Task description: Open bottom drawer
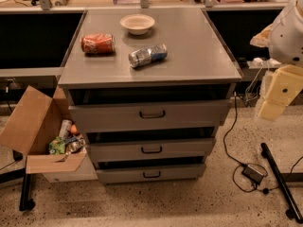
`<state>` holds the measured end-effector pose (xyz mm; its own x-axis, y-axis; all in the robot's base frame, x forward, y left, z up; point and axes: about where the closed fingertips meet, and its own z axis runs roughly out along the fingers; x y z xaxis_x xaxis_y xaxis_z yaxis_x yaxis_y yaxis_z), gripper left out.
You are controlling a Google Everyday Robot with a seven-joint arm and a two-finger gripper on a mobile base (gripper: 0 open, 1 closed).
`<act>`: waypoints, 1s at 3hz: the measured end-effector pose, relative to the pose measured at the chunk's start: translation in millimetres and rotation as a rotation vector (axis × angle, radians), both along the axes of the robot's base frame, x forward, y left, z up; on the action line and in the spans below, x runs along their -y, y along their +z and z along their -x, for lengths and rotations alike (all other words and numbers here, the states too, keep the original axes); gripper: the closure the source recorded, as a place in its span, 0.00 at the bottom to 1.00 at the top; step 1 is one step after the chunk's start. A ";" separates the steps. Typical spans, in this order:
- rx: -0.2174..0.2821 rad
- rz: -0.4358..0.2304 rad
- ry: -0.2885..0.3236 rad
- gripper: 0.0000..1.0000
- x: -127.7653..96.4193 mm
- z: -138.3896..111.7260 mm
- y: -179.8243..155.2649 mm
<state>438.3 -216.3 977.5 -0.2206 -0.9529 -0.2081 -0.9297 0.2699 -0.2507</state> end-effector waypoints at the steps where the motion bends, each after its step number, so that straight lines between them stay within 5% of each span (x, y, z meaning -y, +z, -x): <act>1: -0.002 0.003 0.004 0.00 -0.7 0.0 -3.4; 2: -0.027 0.054 0.066 0.00 -11.0 0.0 -52.3; 3: -0.102 0.060 0.151 0.00 -32.4 12.0 -150.5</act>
Offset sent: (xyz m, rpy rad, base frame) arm 0.0016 0.0292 -0.1530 -0.1529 0.0930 0.1886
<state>426.3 -183.9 827.1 -0.0907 -0.9869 -0.1334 -0.9799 0.1123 -0.1646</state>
